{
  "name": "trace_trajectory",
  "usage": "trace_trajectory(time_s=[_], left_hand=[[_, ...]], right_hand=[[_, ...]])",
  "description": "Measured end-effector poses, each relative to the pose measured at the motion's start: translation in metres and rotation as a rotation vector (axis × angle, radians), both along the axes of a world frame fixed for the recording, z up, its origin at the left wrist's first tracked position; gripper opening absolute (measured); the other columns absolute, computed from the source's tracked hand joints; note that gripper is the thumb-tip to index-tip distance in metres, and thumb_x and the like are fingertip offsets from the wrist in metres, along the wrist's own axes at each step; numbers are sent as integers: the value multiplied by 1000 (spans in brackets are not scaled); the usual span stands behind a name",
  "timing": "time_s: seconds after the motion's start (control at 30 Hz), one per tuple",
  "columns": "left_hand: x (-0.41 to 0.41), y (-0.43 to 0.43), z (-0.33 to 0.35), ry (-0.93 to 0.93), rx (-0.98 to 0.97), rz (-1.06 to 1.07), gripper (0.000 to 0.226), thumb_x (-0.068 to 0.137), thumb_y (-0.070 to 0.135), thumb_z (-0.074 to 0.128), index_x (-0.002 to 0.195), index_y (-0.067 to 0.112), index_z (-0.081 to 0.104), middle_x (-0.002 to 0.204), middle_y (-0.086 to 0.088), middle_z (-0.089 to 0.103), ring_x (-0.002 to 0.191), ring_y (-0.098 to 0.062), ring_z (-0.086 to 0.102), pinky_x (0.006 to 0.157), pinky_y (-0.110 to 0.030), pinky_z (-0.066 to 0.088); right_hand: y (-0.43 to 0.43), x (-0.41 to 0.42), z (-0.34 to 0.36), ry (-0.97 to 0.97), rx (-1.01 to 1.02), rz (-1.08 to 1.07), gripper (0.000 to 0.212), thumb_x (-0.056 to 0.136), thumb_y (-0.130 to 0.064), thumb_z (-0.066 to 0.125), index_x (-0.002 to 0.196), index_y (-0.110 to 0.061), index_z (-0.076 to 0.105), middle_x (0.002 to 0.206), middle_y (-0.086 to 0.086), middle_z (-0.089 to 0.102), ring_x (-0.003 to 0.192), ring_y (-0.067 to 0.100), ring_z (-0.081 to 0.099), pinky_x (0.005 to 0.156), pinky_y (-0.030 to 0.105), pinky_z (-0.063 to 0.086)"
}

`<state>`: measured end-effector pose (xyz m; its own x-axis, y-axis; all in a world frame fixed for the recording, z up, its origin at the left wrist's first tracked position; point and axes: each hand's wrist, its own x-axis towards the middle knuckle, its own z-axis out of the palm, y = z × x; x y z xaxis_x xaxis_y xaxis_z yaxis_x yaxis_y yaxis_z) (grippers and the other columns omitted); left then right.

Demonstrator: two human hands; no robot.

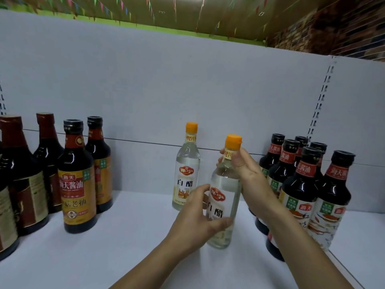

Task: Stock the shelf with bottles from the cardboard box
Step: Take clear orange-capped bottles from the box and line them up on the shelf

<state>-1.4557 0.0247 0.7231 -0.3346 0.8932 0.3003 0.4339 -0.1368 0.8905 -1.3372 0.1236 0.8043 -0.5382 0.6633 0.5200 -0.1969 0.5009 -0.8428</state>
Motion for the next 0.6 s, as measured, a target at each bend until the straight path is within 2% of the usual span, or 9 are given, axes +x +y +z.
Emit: trace_trajectory(time_s=[0.07,0.17,0.23,0.33,0.4,0.47,0.53,0.6], left_hand=[[0,1,-3,-14,7,-2,72,82,36,87,136,49,41,129,23,57,119,-3,61,100,-32,58],[1,0,-5,-63,-23,-43,63,84,39,85,121,63,40,112,39,60,106,15,62,79,-10,54],[2,1,-6,-73,-23,-40,60,83,40,85,115,67,41,106,45,60,101,20,61,72,-7,52],[3,3,-8,-84,-4,-16,61,82,38,87,120,60,44,107,42,63,106,11,64,84,-14,55],[4,5,-9,-61,13,1,61,83,35,87,121,56,45,109,44,61,105,16,62,86,-15,54],[7,4,-10,6,14,25,62,85,33,84,122,57,42,114,44,59,108,17,60,88,-16,54],[8,4,-11,85,15,39,71,88,27,80,132,59,35,126,37,57,120,8,58,100,-28,56],[6,4,-13,161,11,60,81,91,20,75,147,54,27,141,27,52,131,-2,55,107,-39,54]], right_hand=[[1,-2,-4,29,5,-8,39,99,-59,43,115,-35,69,94,1,73,94,23,73,91,43,56],[-1,-7,-10,71,41,-48,44,97,-63,41,116,-34,68,96,0,74,93,16,73,80,23,56],[-3,-10,-13,98,46,-71,46,96,-65,43,114,-28,65,98,0,75,94,16,73,80,22,56],[-1,-10,-20,111,50,-89,40,100,-55,45,124,-26,58,107,-2,74,102,16,72,88,29,55],[1,-8,-24,94,60,-82,40,98,-53,49,131,-32,52,113,-9,72,107,9,70,88,25,56],[3,-7,-29,57,78,-86,44,91,-60,56,131,-45,45,116,-21,68,109,0,67,86,18,55],[6,-5,-35,5,116,-118,56,82,-72,62,129,-54,39,117,-29,64,110,-5,65,86,14,53],[11,-4,-44,-66,134,-134,67,75,-76,66,130,-56,35,118,-29,62,108,-7,64,84,14,52]])
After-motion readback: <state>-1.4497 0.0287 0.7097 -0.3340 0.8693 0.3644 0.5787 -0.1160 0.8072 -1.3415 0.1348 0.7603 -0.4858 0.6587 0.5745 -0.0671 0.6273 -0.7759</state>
